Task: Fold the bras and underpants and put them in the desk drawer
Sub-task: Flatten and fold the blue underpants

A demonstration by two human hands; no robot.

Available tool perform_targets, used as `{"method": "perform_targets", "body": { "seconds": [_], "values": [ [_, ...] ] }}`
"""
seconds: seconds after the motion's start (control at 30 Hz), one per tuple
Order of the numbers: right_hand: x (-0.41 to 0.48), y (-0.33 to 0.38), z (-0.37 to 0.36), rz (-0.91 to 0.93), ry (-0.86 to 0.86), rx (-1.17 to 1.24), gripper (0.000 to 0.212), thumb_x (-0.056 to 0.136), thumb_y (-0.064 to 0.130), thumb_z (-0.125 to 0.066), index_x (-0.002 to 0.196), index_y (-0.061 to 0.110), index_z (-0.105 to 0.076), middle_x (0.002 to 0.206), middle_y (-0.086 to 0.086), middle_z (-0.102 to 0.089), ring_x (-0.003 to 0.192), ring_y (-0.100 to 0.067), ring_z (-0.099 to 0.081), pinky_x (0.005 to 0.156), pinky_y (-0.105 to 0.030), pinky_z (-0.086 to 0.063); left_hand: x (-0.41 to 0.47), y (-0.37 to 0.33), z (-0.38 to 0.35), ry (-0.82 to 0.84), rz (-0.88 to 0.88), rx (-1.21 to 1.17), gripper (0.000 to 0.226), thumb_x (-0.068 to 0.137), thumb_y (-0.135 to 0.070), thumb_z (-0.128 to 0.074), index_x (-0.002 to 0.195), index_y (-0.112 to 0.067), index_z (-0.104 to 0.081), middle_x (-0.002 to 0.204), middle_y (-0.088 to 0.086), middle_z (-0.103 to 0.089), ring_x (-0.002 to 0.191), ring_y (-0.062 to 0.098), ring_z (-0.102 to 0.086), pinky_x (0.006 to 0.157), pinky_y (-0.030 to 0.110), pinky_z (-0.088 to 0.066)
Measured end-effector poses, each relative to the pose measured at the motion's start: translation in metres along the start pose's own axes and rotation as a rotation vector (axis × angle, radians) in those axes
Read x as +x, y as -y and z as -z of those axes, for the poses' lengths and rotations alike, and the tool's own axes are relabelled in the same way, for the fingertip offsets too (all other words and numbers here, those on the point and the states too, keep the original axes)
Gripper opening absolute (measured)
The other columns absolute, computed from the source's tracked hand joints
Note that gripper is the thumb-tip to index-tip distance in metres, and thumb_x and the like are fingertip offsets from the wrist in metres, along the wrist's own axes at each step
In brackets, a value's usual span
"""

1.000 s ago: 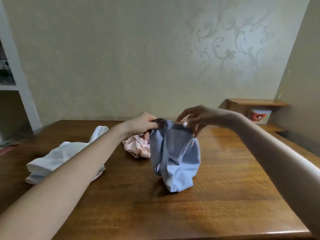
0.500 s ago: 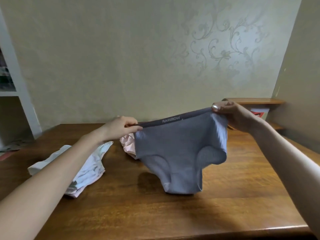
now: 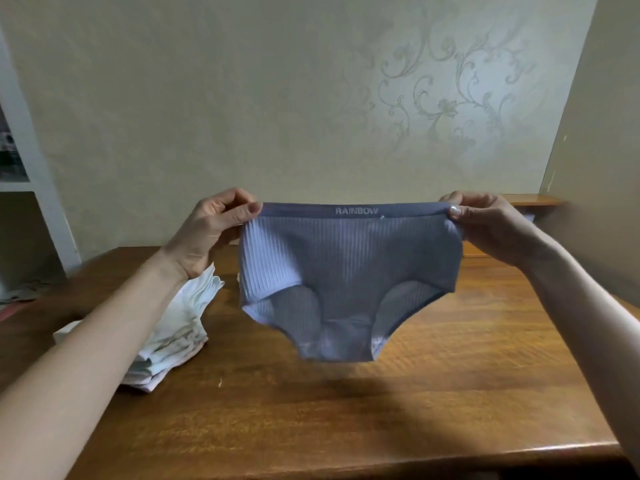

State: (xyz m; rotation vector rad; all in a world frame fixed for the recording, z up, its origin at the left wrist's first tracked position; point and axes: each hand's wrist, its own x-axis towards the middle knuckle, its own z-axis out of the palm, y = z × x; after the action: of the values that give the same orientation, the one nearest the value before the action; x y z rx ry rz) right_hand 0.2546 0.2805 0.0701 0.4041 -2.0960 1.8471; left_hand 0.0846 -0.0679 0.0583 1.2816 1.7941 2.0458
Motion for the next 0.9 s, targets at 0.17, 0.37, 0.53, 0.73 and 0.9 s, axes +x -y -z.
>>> {"method": "perform_targets", "body": {
  "seconds": [0.17, 0.37, 0.53, 0.73, 0.9],
  "values": [
    [-0.004, 0.016, -0.001, 0.103, -0.042, 0.076, 0.021, 0.055, 0.027, -0.087, 0.069, 0.02, -0.072, 0.079, 0.005, -0.065, 0.072, -0.007, -0.06, 0.062, -0.014, -0.048, -0.001, -0.013, 0.001, -0.012, -0.077, -0.285, 0.025, 0.057, -0.029, -0.083, 0.066, -0.024, -0.06, 0.073, -0.011, -0.059, 0.067, 0.003, -0.055, 0.065, 0.015, -0.046],
    [0.008, -0.028, 0.0, -0.026, -0.226, -0.084, 0.021, 0.059, 0.002, -0.075, 0.073, 0.017, -0.071, 0.072, 0.003, -0.067, 0.068, -0.005, -0.063, 0.064, -0.014, -0.051, 0.014, 0.032, 0.002, -0.136, 0.047, 0.274, 0.028, 0.078, 0.011, -0.063, 0.08, -0.015, -0.053, 0.06, -0.012, -0.065, 0.057, -0.004, -0.059, 0.059, 0.011, -0.046],
    [0.004, -0.1, -0.009, -0.259, -0.187, -0.89, 0.041, 0.074, -0.007, -0.069, 0.104, 0.021, -0.067, 0.107, -0.004, -0.064, 0.092, -0.021, -0.062, 0.066, -0.019, -0.05, -0.008, 0.09, -0.014, 0.056, 0.1, 1.035, 0.038, 0.075, -0.011, -0.073, 0.11, -0.015, -0.058, 0.115, 0.006, -0.055, 0.107, 0.019, -0.055, 0.087, 0.024, -0.042],
    [-0.042, -0.084, -0.097, -0.241, 0.373, -0.924, 0.051, 0.081, 0.04, -0.07, 0.129, 0.032, -0.055, 0.131, 0.02, -0.054, 0.122, 0.0, -0.049, 0.103, -0.02, -0.04, -0.081, 0.072, -0.071, 0.767, 0.2, 0.866, 0.055, 0.083, -0.048, -0.062, 0.134, -0.036, -0.044, 0.142, -0.029, -0.034, 0.127, -0.016, -0.027, 0.103, 0.002, -0.019],
    [-0.102, -0.106, -0.139, -0.205, 0.632, -1.192, 0.089, 0.082, 0.071, -0.044, 0.15, 0.037, 0.003, 0.158, 0.014, 0.006, 0.144, 0.001, 0.011, 0.118, -0.027, 0.008, -0.122, 0.088, -0.077, 0.815, 0.067, 1.091, 0.074, 0.087, -0.063, -0.032, 0.149, -0.032, -0.006, 0.154, -0.023, 0.004, 0.139, -0.011, 0.009, 0.118, 0.02, 0.005]
  ]
}}
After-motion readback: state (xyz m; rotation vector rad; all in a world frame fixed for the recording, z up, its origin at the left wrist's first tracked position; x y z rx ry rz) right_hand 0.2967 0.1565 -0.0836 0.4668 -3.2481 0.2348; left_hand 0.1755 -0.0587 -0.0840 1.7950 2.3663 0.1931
